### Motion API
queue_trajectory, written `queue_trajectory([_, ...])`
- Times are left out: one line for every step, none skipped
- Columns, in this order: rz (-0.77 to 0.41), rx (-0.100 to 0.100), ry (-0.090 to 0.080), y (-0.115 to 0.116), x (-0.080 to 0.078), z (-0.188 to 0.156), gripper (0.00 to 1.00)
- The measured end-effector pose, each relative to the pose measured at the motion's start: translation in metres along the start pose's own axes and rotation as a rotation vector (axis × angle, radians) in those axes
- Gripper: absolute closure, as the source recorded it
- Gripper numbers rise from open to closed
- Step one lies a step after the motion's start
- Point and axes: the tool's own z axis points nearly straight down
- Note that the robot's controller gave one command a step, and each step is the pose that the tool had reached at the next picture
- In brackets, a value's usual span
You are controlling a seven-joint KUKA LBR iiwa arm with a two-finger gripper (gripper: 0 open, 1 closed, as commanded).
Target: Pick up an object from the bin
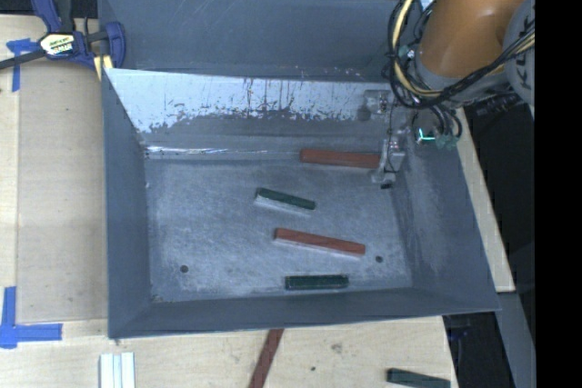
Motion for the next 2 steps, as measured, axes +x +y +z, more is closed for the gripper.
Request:
queue_trajectory([-0.001,0.001,-0.009,0.0,-0.002,-0.005,0.0])
queue_trajectory([0.039,0.001,-0.013,0.025,0.012,0.053,0.0])
